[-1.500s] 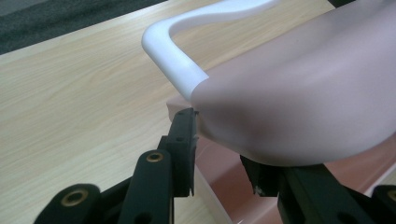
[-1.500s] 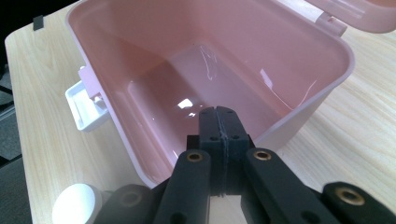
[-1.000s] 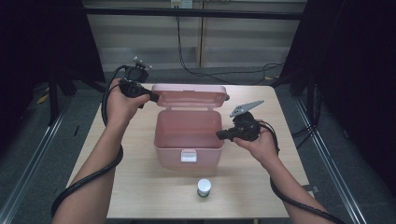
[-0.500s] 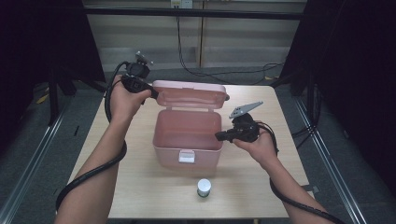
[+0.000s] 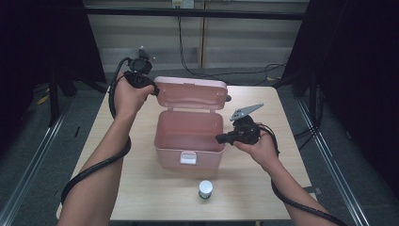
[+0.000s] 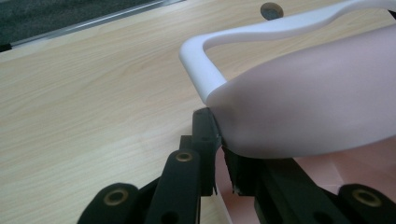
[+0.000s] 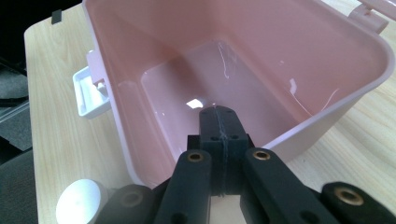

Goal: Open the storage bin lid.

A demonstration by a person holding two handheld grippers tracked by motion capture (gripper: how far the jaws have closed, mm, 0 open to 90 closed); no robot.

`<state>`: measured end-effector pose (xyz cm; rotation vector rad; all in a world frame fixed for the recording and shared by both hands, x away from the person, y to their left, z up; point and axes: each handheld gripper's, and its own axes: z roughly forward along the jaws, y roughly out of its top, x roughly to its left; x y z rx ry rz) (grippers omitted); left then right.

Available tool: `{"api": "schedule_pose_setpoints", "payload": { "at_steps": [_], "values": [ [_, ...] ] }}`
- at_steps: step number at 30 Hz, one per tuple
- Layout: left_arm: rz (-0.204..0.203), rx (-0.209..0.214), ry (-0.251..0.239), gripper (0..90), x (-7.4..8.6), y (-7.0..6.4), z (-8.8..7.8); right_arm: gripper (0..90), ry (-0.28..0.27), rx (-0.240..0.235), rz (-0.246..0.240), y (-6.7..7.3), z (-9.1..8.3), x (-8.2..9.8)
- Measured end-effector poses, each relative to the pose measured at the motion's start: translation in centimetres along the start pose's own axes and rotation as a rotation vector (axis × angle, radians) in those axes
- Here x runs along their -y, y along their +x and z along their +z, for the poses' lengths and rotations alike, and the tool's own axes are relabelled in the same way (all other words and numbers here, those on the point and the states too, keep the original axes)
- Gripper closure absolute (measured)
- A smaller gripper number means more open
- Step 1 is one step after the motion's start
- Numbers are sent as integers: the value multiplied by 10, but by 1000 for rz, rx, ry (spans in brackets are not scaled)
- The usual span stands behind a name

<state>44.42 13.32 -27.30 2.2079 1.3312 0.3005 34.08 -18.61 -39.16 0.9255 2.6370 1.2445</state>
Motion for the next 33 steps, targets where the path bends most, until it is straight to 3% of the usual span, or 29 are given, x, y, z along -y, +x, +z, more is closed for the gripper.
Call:
{"api": "schedule_pose_setpoints", "payload": {
  "at_steps": [16, 33],
  "values": [
    [-34, -10, 11, 840, -13, 2, 5, 900, 7, -18, -10, -1, 1, 1],
    [-43, -12, 0, 847, -25, 7, 12, 900, 13, -33, -17, -2, 8, 0]
  ]
}}
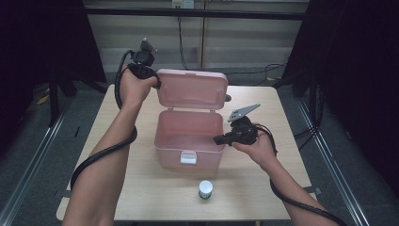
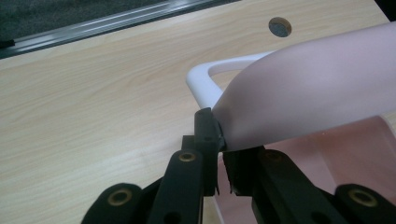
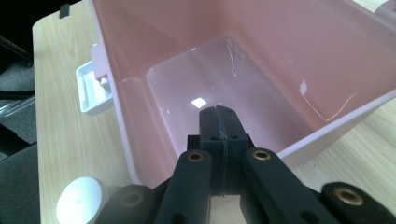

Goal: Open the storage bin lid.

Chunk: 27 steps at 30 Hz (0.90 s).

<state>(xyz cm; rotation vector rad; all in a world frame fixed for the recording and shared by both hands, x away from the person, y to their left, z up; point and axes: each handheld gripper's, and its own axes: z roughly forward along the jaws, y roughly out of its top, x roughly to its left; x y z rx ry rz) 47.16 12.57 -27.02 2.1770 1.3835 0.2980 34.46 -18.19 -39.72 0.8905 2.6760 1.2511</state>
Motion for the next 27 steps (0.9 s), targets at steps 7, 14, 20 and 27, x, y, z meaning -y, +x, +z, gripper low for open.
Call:
{"api": "schedule_pose_setpoints", "payload": {
  "at_steps": [7, 14, 20, 27],
  "values": [
    [-15, -2, 1, 850, -4, 1, 3, 900, 0, 3, -5, 0, 0, 0],
    [-12, -9, -7, 851, -8, 2, 6, 900, 5, 4, -21, 1, 1, 0],
    [-24, 4, -7, 847, -10, 3, 9, 900, 23, -3, -31, 2, 8, 0],
    [-26, 4, -11, 846, -12, 5, 13, 900, 17, -4, -28, -1, 8, 5]
  ]
}}
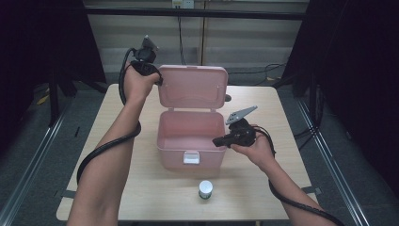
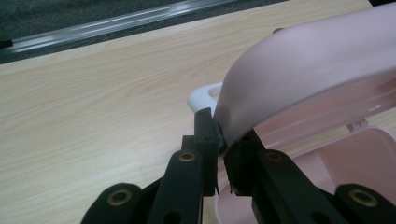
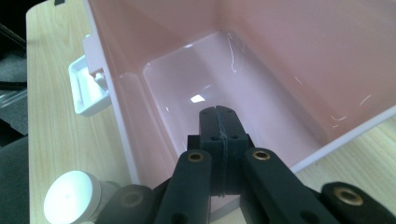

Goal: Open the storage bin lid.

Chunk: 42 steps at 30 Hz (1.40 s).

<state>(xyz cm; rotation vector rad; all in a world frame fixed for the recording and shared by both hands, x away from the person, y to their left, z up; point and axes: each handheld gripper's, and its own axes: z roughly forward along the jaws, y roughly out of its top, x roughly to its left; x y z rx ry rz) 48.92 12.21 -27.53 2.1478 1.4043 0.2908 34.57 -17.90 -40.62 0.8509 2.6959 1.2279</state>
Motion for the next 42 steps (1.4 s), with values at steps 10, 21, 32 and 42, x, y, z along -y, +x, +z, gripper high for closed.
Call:
{"api": "schedule_pose_setpoints", "payload": {
  "at_steps": [10, 21, 32, 42],
  "values": [
    [-7, -1, -18, 851, -2, 4, 8, 900, 6, 8, -6, 2, 0, -1],
    [-25, 5, -29, 856, -4, 8, 16, 900, 7, 11, -12, 2, 1, -1],
    [-44, 12, -39, 855, -7, 12, 25, 900, 7, 11, -13, 2, 1, -1],
    [-66, 31, -37, 856, -7, 18, 35, 900, 6, 0, -6, 1, 0, 0]
  ]
}}
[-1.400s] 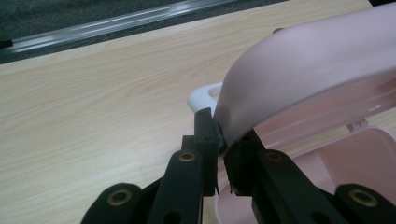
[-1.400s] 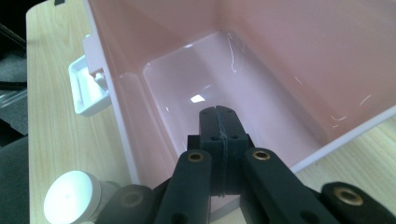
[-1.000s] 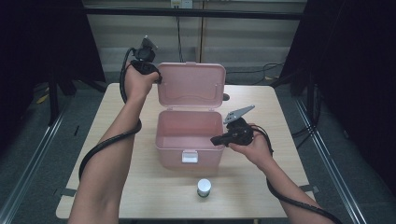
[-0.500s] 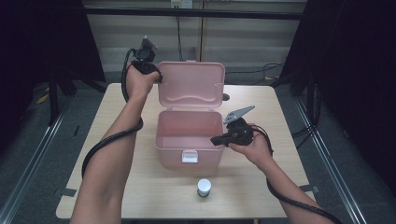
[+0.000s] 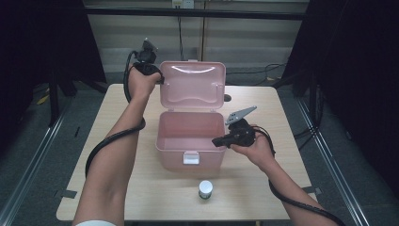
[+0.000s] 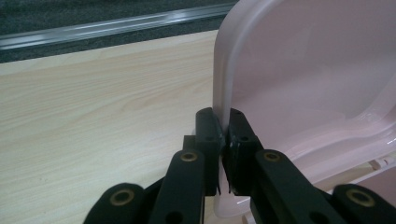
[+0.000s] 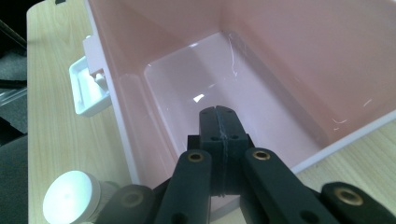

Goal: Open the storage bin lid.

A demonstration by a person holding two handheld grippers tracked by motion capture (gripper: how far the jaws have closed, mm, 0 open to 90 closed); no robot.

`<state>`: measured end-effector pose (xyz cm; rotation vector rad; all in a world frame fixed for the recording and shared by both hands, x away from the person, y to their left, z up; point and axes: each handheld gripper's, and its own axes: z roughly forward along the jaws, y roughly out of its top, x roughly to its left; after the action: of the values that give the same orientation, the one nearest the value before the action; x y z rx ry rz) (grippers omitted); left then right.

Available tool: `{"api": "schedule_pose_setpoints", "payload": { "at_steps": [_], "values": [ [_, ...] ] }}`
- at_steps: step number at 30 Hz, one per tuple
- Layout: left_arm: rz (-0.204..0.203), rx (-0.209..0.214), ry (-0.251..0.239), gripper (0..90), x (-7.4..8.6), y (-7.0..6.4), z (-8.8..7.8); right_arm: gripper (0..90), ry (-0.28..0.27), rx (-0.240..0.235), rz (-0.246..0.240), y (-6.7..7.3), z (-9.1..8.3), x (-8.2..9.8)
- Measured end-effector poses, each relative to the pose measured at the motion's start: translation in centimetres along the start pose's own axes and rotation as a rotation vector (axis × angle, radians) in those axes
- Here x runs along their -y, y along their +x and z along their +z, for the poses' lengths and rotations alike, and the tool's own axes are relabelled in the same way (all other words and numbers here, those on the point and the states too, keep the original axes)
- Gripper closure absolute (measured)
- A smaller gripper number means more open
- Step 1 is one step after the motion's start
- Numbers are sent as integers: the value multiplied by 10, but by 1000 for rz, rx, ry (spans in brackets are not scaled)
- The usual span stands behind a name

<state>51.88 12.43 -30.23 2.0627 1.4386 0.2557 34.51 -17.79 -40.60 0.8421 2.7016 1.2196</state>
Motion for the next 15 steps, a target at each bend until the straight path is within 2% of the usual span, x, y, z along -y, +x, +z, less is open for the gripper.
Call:
{"api": "schedule_pose_setpoints", "payload": {
  "at_steps": [5, 6, 15],
  "values": [
    [-5, 3, 2, 853, 0, 2, 4, 900, 2, -1, -2, 0, 0, -1],
    [-17, 5, -1, 852, 0, 3, 6, 900, 2, -2, -1, 0, 0, -1],
    [-19, 0, 5, 847, 1, 6, 15, 900, 1, -1, -2, 0, 0, -1]
  ]
}}
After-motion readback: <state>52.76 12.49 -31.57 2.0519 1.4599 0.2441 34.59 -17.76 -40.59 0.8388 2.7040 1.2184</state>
